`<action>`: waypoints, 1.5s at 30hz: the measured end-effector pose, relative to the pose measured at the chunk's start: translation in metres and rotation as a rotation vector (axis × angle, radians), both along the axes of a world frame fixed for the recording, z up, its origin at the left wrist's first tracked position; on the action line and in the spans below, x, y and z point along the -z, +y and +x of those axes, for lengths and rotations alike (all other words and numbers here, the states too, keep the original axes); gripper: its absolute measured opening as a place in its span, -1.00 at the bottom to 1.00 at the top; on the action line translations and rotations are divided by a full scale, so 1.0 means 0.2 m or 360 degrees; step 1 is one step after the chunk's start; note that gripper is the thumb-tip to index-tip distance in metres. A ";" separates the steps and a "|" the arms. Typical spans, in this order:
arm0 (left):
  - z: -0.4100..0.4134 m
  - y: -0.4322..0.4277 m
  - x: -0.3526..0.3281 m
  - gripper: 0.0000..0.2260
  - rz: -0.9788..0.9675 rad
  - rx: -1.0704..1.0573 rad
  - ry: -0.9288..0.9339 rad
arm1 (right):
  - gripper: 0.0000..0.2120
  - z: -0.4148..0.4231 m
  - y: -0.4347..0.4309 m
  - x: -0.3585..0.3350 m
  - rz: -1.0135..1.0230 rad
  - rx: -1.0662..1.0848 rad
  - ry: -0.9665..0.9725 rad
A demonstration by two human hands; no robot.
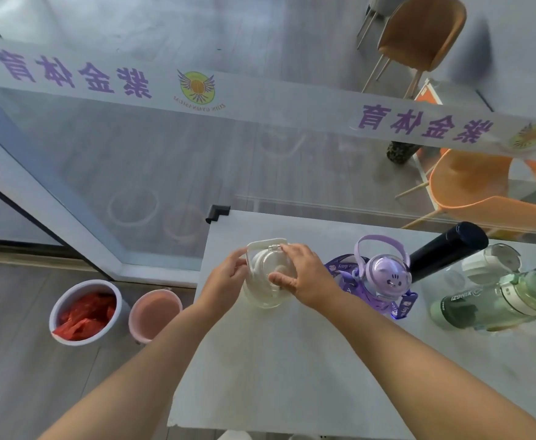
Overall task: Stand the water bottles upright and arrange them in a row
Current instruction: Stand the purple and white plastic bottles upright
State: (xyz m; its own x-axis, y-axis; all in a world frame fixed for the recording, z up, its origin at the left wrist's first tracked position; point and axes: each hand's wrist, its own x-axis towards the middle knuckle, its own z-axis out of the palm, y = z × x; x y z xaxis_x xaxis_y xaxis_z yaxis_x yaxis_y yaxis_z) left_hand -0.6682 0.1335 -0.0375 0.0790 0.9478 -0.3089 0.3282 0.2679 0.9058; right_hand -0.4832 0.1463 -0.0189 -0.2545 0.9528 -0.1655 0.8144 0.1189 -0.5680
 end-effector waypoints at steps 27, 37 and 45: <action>0.20 0.17 -0.09 -0.26 0.0638 0.0645 0.1189 | -0.66 0.33 -0.22 -0.02 0.0476 0.0436 0.0052; 0.21 0.38 -0.12 -0.33 0.0491 0.0364 0.1128 | -0.64 0.42 -0.08 0.00 0.0499 0.0170 0.0023; 0.26 0.43 -0.13 -0.32 0.0432 0.0309 0.1080 | -0.61 0.67 -0.06 -0.03 0.0680 0.0086 -0.0293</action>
State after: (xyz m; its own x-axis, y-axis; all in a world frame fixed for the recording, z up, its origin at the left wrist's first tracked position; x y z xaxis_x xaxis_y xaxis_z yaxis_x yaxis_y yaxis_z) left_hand -0.6155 0.2201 -0.0113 0.1279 0.9860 -0.1071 0.8559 -0.0551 0.5142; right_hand -0.3500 0.1348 -0.0130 -0.2059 0.9565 0.2068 0.9085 0.2654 -0.3228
